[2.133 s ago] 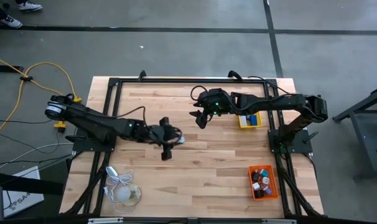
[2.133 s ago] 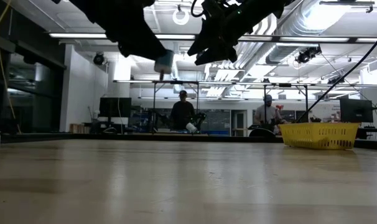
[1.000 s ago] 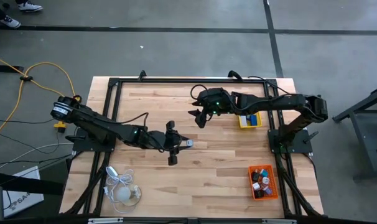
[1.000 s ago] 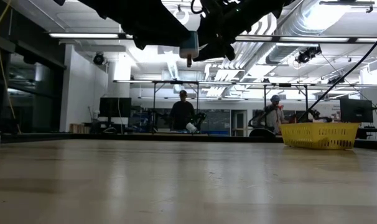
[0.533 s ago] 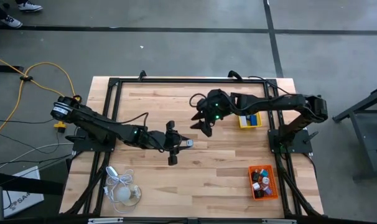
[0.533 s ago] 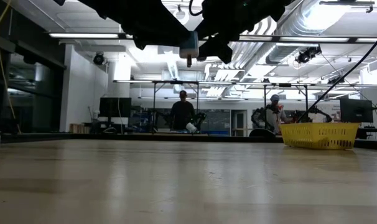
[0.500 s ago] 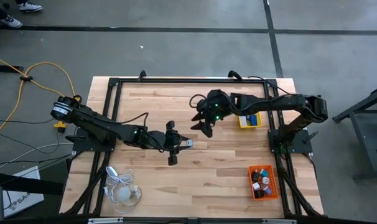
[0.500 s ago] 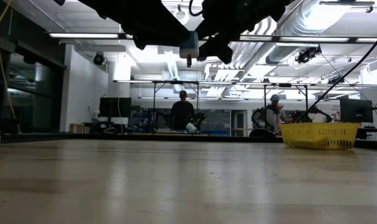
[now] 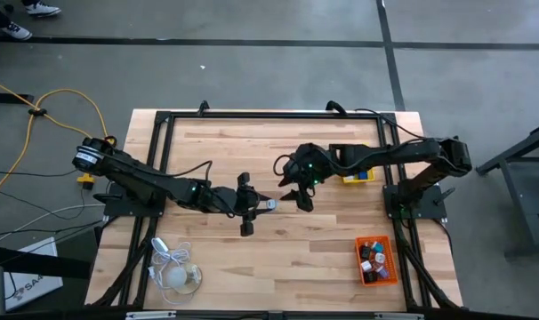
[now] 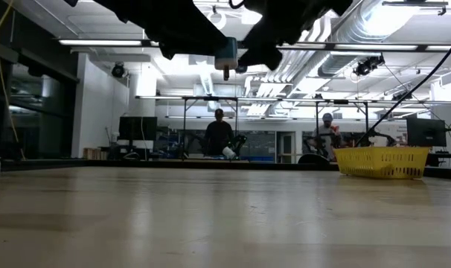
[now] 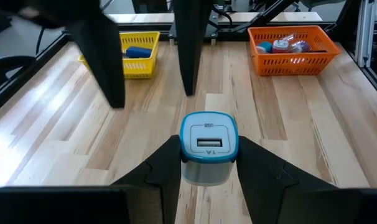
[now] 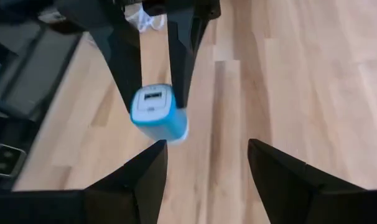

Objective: Pick & Place Office items
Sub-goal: Put the light blue charger adapter into the orange bin

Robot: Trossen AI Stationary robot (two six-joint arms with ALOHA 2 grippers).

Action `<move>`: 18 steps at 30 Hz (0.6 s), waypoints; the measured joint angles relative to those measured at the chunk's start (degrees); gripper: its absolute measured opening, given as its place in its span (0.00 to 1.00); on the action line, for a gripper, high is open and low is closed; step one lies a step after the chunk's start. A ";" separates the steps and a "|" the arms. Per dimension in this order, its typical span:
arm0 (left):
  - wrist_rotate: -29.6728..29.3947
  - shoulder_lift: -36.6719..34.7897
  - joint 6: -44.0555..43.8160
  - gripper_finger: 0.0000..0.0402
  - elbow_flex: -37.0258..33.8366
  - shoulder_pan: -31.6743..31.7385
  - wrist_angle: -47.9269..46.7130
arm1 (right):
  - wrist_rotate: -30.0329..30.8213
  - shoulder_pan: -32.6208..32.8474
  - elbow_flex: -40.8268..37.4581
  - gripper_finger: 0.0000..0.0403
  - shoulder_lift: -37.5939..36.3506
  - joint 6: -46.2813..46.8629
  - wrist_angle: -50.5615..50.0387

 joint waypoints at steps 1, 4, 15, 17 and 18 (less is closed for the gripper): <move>0.00 -0.01 0.00 0.31 0.00 0.00 0.00 | 1.37 0.47 -0.02 0.52 -0.38 -0.52 -1.20; 0.00 -0.01 0.00 0.31 0.00 0.00 0.00 | 5.54 2.28 -0.02 0.52 -2.19 -1.57 -4.73; 0.00 -0.01 0.04 0.31 0.00 -0.15 0.85 | 13.87 10.59 -0.02 0.52 -5.12 -2.58 -6.25; 0.00 -0.03 0.21 0.31 0.00 -0.15 1.24 | 16.30 12.14 -0.02 0.52 -5.12 -2.51 -6.10; 0.00 -0.03 0.65 0.31 0.00 -0.15 1.66 | 17.39 12.79 -0.02 0.52 -5.12 -2.03 -6.06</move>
